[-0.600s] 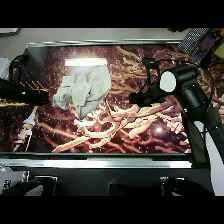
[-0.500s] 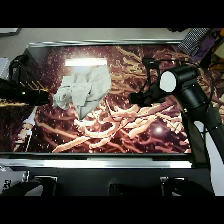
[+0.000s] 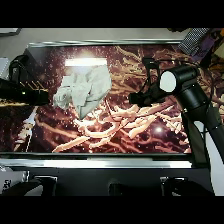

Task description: Fold the clothes and pants, and hang the long-sleeved shirts on hangers.

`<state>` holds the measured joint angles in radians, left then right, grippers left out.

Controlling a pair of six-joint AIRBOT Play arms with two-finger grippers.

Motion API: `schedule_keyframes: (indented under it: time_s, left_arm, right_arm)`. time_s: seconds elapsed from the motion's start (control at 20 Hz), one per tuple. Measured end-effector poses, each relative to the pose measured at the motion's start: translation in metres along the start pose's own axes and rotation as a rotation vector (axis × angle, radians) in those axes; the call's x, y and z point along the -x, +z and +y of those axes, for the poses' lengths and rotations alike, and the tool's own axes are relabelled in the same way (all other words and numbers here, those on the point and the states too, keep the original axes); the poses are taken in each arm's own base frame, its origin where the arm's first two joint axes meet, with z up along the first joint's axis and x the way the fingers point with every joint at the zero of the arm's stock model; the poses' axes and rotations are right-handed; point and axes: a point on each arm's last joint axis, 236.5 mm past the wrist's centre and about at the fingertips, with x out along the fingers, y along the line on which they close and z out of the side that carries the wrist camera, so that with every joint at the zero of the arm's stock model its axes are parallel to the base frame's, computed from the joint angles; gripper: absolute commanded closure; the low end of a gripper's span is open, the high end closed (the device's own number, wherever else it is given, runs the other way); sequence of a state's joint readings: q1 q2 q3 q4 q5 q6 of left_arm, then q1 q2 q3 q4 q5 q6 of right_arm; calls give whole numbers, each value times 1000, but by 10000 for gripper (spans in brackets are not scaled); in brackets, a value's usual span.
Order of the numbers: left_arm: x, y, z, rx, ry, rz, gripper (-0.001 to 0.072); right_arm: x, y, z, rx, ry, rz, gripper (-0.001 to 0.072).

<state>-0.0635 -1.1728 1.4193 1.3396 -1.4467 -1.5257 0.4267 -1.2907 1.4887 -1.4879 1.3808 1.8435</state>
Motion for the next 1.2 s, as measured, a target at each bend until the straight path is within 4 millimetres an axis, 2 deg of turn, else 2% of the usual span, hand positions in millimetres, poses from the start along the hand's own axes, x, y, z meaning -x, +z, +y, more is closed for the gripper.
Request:
schedule_keyframes:
  time_s: [0.65, 0.7, 0.75, 0.8, 0.9, 1.0, 1.1, 1.2]
  left_arm:
    - [0, 0, 0, 0, 0, 0, 686]
    - [0, 0, 0, 0, 0, 1, 660]
    - [-1, 0, 0, 0, 0, 1, 435]
    - [-2, 1, 0, 1, 0, -1, -13]
    - [-6, 7, 2, 35, 1, -15, -13]
    - [-15, 21, 3, 92, -3, -51, -13]
    - [-32, 40, 2, 132, -14, -75, -13]
    - [-61, 58, -1, 150, -23, -67, -13]
  right_arm:
    - [0, 0, -1, 1, -3, -1, 680]
    - [0, 0, -1, 0, -2, -1, 680]
    - [0, 0, 0, 0, -2, -2, 679]
    - [0, 1, 0, 0, -1, -4, 680]
    - [0, 3, 0, 0, 2, -12, 679]
    - [0, 4, 1, 0, 5, -16, 679]
    - [0, 5, 2, 0, 6, -22, 679]
    - [0, 5, 2, 0, 6, -23, 679]
